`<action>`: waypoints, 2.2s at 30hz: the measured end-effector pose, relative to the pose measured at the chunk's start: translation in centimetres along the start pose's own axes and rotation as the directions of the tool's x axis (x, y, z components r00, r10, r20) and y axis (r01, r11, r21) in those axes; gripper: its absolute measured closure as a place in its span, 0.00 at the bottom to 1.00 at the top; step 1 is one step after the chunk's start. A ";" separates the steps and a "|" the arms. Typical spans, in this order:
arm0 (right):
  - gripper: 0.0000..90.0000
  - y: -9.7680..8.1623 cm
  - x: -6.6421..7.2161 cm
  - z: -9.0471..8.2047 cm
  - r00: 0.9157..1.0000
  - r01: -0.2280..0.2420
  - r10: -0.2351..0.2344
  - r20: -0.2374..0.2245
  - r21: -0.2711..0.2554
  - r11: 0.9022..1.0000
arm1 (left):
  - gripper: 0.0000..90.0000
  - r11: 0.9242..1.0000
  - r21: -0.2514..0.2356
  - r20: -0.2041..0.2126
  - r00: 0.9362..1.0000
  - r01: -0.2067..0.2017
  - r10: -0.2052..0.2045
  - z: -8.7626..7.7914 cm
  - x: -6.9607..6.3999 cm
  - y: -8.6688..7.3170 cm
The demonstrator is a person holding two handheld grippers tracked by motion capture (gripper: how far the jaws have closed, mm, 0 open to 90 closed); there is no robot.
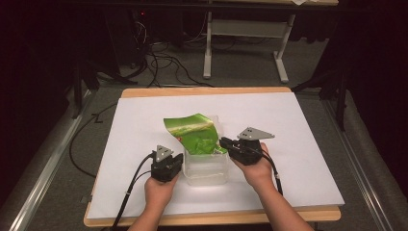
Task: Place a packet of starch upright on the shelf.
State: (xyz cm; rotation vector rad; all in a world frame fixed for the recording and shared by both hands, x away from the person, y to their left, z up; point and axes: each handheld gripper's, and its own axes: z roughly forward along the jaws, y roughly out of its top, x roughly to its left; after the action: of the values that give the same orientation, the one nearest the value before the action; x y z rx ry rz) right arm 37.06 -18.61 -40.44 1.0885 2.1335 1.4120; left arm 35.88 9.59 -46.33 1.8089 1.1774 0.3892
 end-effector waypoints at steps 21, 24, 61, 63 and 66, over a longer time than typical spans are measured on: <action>0.94 1.1 -0.3 2.4 0.997 -0.040 0.039 -0.066 -0.015 0.999 | 0.71 1.000 -0.024 -0.053 0.998 -0.019 0.018 -0.5 -0.3 0.2; 0.95 0.4 -1.0 2.5 0.994 -0.076 0.076 -0.079 0.004 0.997 | 0.71 0.999 -0.025 -0.054 0.998 -0.021 0.019 -0.5 -0.3 0.2; 0.44 -0.6 -1.5 -0.8 1.000 -0.005 0.006 0.030 -0.015 1.000 | 0.64 0.995 0.007 -0.127 0.987 -0.101 0.101 -2.8 1.6 1.1; 0.41 -0.9 -2.1 -1.6 0.999 -0.003 0.004 0.043 -0.009 1.000 | 0.62 0.993 0.015 -0.148 0.982 -0.113 0.114 -3.7 2.5 1.4; 0.35 -1.7 -3.1 -2.9 0.996 0.015 -0.016 0.084 0.010 1.000 | 0.60 0.993 0.016 -0.169 0.978 -0.117 0.118 -5.3 4.1 1.8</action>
State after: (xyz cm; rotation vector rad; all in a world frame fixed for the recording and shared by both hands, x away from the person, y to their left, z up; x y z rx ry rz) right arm 36.47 -23.14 -41.00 1.1123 2.0871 1.3266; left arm 35.37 15.57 -42.88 1.8858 1.1906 0.6196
